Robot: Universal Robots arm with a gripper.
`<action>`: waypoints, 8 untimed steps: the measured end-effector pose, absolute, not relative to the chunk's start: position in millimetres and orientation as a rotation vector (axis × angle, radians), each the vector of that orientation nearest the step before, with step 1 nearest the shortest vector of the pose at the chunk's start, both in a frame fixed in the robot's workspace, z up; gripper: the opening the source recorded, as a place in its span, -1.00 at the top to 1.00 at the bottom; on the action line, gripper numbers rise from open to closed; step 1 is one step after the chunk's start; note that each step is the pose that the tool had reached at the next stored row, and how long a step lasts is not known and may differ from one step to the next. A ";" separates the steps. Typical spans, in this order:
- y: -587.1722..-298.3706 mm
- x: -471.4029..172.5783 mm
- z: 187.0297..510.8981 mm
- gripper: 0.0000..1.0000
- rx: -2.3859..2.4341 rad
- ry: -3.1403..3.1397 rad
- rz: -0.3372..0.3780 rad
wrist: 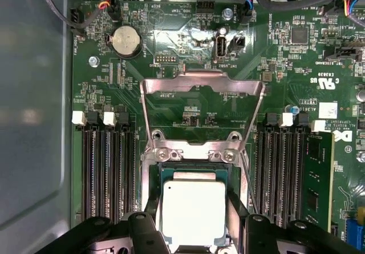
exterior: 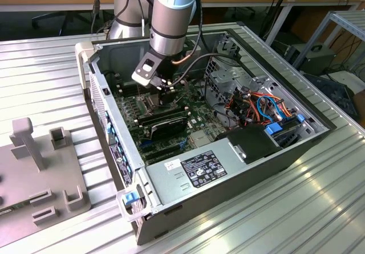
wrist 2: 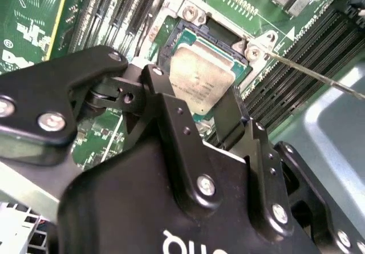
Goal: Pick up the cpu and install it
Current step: 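Place the cpu into insertion slot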
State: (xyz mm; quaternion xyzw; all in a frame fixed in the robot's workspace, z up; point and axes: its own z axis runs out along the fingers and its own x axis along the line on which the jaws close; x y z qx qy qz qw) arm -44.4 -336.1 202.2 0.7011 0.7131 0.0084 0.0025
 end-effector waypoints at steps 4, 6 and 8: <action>-336.1 -44.4 202.3 -0.09 2.176 2.259 0.026; -336.1 -44.4 202.3 -0.09 2.174 2.261 0.026; -336.1 -44.4 202.3 -0.09 2.173 2.262 0.026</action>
